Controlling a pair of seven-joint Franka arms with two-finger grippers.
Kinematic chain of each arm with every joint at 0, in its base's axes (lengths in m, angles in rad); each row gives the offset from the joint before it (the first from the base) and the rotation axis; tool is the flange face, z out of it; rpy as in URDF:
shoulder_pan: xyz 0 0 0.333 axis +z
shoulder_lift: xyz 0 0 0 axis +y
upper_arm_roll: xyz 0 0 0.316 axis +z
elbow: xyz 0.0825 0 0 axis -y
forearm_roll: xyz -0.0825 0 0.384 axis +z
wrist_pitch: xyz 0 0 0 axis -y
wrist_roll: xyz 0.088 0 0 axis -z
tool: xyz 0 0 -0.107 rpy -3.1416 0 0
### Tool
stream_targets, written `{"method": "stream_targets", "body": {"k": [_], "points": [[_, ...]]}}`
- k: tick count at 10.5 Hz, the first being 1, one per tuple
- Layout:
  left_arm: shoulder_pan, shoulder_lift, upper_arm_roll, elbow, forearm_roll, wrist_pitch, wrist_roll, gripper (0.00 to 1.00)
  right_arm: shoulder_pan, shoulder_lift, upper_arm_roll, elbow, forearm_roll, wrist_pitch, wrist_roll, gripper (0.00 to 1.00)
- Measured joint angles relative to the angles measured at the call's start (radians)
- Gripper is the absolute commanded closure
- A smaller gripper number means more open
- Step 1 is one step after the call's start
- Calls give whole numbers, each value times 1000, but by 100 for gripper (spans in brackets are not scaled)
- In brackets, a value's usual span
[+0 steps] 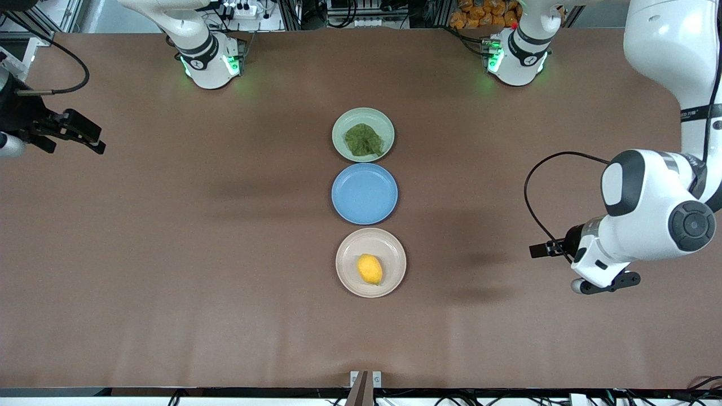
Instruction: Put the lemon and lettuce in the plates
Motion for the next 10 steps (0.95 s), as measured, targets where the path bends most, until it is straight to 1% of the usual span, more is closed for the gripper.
{"method": "stream_targets", "body": {"k": [1,3,6,7,8,10], "points": [[0,-40,0,-33,0,-5,12,0,0,0,1,10,0,0,-2,0],[-3,-153,12,-142,0,-11,55,0,0,0,2,20,0,0,-5,0],[-18,-305,67,-283,0,-12,96,0,0,1,4,21,1,0,-9,0],[-37,-343,100,-313,0,-13,111,0,0,1,5,21,1,0,-9,0],[-46,-371,117,-326,0,-21,115,0,0,1,5,21,1,0,-10,0],[-52,-417,123,-323,0,-46,115,0,0,2,5,21,1,0,-10,0]]}}
